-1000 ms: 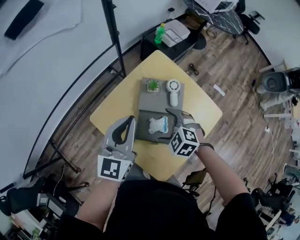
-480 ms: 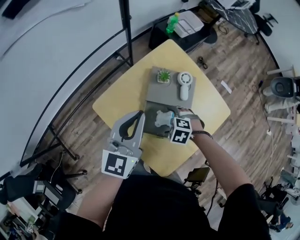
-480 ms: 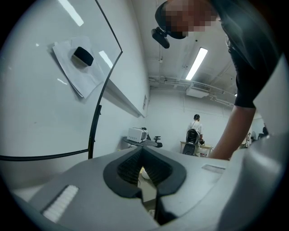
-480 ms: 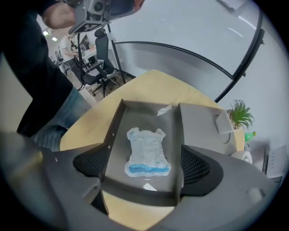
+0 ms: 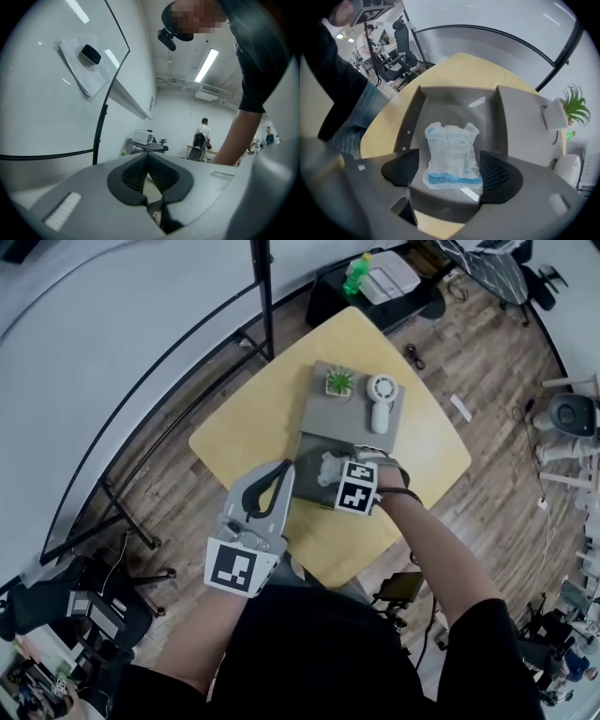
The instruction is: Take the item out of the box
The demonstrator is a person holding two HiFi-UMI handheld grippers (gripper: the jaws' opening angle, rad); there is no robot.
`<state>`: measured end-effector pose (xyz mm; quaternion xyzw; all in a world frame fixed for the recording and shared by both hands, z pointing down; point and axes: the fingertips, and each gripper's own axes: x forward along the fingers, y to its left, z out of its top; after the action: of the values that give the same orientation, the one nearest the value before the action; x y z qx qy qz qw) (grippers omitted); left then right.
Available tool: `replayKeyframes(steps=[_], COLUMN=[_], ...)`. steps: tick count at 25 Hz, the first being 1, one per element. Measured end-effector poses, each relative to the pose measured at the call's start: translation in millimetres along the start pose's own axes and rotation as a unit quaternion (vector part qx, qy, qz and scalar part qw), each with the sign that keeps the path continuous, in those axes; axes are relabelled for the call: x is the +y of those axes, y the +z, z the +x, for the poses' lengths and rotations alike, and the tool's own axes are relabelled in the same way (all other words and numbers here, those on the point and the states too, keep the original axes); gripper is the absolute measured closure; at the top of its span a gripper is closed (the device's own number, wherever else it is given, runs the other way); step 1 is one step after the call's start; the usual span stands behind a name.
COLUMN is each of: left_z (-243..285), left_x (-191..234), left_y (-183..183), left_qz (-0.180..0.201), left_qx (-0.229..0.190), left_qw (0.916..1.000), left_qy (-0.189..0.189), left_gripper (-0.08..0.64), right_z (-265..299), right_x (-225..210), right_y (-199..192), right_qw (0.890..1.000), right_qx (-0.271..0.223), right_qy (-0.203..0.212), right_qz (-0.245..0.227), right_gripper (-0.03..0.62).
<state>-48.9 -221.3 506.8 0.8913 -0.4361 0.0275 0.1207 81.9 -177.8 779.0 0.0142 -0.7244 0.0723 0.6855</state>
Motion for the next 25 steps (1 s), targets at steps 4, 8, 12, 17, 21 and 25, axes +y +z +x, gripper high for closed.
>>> replayKeyframes(steps=[4, 8, 12, 17, 21, 25], left_z=[-0.6, -2.9, -0.7, 0.7, 3.8, 6.7], left_x=[4.1, 2.5, 1.0, -0.1, -5.0, -13.8], left_y=[-0.9, -2.8, -1.3, 2.7, 12.4, 27.5], left_qz=[-0.002, -0.003, -0.003, -0.004, 0.001, 0.013], left_qx=[0.002, 0.005, 0.002, 0.000, -0.007, -0.020], left_qw=[1.0000, 1.0000, 1.0000, 1.0000, 0.9999, 0.9996], left_qy=[0.002, 0.001, 0.000, -0.004, -0.009, -0.017], left_gripper=[0.560, 0.560, 0.560, 0.560, 0.560, 0.560], right_z=[4.0, 7.6, 5.1, -11.2, -44.3, -95.1], right_x=[-2.0, 0.8, 0.0, 0.5, -5.3, -12.1], right_y=[-0.4, -1.9, -3.2, 1.3, 8.2, 18.1], right_qw=[1.000, 0.999, 0.999, 1.000, 0.998, 0.992], right_qx=[0.018, 0.032, 0.033, 0.002, -0.039, -0.087], right_qy=[-0.001, -0.002, -0.010, -0.014, -0.038, -0.075], right_qz=[-0.004, -0.004, -0.010, 0.017, 0.043, 0.056], right_gripper=[0.240, 0.294, 0.401, 0.459, 0.465, 0.465])
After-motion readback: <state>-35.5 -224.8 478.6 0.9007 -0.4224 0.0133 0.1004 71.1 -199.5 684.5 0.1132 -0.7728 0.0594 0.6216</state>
